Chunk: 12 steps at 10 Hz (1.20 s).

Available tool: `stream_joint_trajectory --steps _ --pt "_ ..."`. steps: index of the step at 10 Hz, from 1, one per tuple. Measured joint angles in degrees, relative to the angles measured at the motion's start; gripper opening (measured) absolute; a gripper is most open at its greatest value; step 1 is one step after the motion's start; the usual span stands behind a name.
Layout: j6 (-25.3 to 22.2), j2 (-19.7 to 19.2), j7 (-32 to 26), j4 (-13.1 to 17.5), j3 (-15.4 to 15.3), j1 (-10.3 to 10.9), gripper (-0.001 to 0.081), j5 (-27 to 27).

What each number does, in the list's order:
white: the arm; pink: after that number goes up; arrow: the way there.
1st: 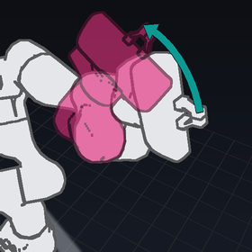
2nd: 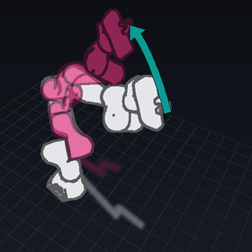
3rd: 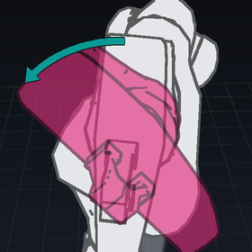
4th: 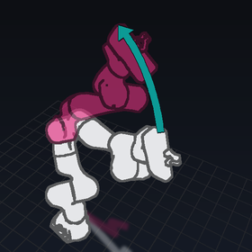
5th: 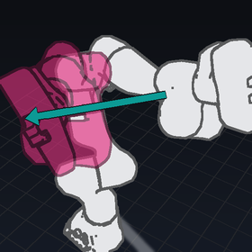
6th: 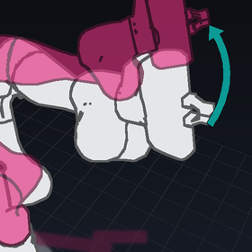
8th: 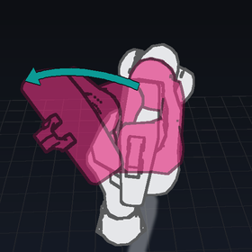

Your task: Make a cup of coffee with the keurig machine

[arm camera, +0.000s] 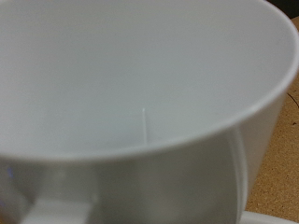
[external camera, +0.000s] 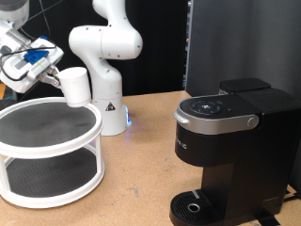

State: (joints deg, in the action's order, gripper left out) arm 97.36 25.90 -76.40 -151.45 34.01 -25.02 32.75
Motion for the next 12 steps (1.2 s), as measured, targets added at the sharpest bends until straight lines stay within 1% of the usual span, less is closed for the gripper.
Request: stream_joint_trajectory --steps 1,2,3,5,6,8,12 --pt "0.4 -0.1 0.3 -0.3 0.0 0.0 0.0076 0.1" --pt "1.8 0.0 1.1 -1.0 -0.3 0.0 0.0076 1.7" --pt "4.5 0.2 1.9 -2.4 -1.2 0.1 0.0076 4.5" --pt "10.7 0.7 3.6 -5.4 -5.0 1.1 0.0076 11.0" --pt "13.8 1.0 4.3 -6.5 -7.3 2.1 0.0076 14.3" --pt "18.8 1.3 4.8 -7.7 -11.6 4.5 0.0076 19.5" --pt "26.5 1.1 7.6 -7.9 -19.4 9.9 0.0076 29.8"
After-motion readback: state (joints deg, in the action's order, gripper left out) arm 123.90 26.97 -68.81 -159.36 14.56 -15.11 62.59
